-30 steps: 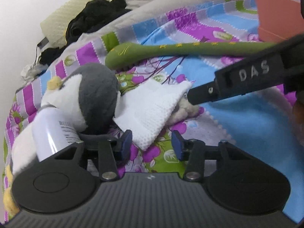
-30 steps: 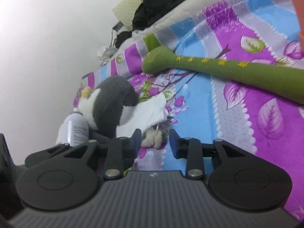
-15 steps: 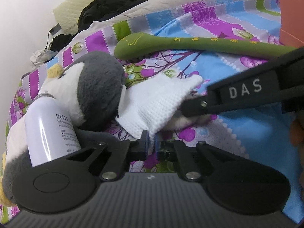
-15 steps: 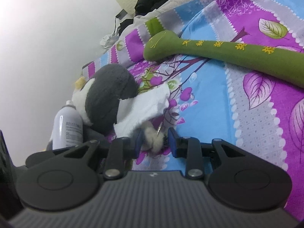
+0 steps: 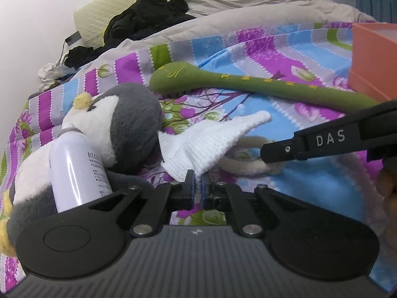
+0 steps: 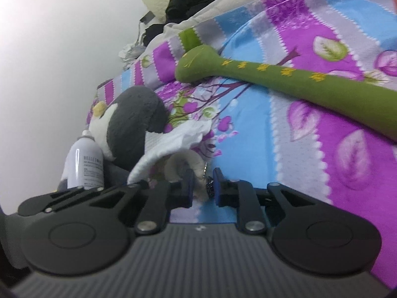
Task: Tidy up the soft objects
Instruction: 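Grasp the white knitted cloth with the left tool while the right tool grasps the rope ring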
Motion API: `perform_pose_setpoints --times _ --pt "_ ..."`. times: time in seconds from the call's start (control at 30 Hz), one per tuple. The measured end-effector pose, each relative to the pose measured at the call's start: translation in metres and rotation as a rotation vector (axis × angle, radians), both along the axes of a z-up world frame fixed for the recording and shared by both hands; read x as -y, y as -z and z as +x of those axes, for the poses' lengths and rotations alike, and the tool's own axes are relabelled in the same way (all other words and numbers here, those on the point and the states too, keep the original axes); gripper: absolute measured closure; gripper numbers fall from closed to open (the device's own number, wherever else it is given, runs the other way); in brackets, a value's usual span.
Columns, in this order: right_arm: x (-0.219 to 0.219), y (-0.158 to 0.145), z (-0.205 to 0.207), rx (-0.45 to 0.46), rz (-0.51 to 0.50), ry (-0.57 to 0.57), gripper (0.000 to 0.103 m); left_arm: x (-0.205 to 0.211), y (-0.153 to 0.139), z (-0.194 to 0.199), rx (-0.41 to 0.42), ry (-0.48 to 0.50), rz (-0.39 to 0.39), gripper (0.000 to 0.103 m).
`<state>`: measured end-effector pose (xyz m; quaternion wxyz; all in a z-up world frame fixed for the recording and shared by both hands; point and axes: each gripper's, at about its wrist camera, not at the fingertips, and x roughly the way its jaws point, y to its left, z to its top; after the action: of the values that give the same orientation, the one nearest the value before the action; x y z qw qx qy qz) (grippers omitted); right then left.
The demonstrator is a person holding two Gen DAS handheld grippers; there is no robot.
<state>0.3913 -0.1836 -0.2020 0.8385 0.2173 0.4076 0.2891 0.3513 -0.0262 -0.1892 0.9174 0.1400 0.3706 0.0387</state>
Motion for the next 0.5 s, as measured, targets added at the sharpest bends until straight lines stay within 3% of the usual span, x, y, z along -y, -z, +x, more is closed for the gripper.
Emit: perform_pose_setpoints --times 0.13,0.33,0.5 --pt "0.009 -0.008 -0.014 0.016 -0.062 0.019 0.084 0.008 -0.006 -0.012 0.000 0.005 -0.022 0.097" --pt "0.012 -0.018 -0.041 0.054 -0.171 0.010 0.083 0.009 -0.017 -0.032 -0.016 -0.024 -0.131 0.097" --pt "0.020 -0.026 -0.063 0.072 -0.205 0.038 0.083 0.006 -0.022 -0.054 -0.028 -0.068 -0.243 0.097"
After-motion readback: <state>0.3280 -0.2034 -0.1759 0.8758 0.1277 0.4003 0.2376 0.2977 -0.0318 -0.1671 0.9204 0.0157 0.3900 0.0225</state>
